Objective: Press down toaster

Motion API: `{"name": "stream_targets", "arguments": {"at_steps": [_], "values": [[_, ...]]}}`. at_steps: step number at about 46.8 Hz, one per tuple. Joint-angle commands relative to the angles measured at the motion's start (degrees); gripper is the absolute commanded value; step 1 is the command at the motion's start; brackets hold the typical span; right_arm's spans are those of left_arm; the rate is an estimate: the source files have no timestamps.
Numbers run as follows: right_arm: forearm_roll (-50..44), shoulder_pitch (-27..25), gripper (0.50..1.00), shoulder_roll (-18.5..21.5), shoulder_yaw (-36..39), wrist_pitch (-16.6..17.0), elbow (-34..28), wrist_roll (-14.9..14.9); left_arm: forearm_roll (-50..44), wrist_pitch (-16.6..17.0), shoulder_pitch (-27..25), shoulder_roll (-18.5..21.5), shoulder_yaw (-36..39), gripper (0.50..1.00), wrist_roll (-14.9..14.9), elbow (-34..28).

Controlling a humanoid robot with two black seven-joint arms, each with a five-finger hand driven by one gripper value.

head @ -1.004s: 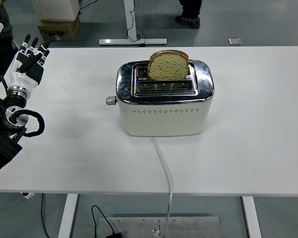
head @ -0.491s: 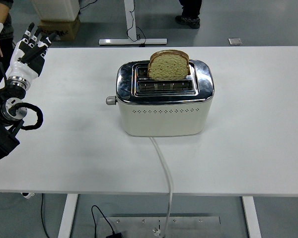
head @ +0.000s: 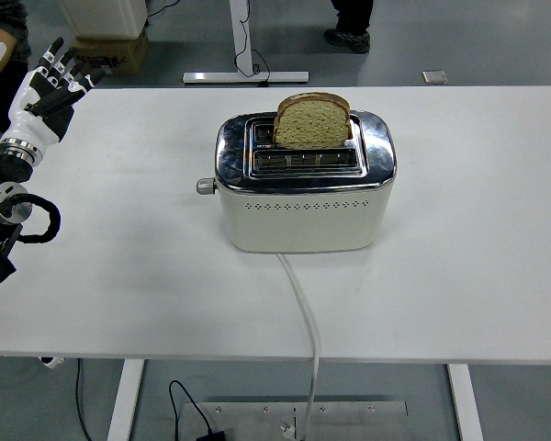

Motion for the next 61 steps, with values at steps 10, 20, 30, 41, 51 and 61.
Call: {"name": "stream_targets", "arguments": {"at_steps": [10, 20, 30, 41, 51, 61], "values": [[-0.01, -0.03, 0.998, 0.00, 0.00, 0.00, 0.00, -0.06, 4.19, -1.58, 0.12, 2.17, 0.44, 1.000, 0.23, -0.01], [-0.01, -0.03, 0.998, 0.00, 0.00, 0.00, 0.00, -0.05, 11.14, -1.66, 0.38, 3.22, 0.44, 1.000, 0.23, -0.01], [-0.01, -0.03, 0.998, 0.00, 0.00, 0.00, 0.00, 0.03, 20.89, -2.02, 0.38, 4.10, 0.61, 1.000, 0.23, -0.01], [0.08, 0.05, 0.998, 0.00, 0.00, 0.00, 0.00, -0.05, 28.54, -2.02, 0.03, 6.73, 0.70, 1.000, 0.23, -0.09], [-0.01, -0.03, 0.998, 0.00, 0.00, 0.00, 0.00, 0.03, 39.26, -3.07, -0.06, 9.89, 0.61, 1.000, -0.30, -3.17], [-0.01, -0.03, 0.998, 0.00, 0.00, 0.00, 0.00, 0.03, 47.08, -4.30, 0.56, 13.85, 1.58, 1.000, -6.53, -8.35]]}}
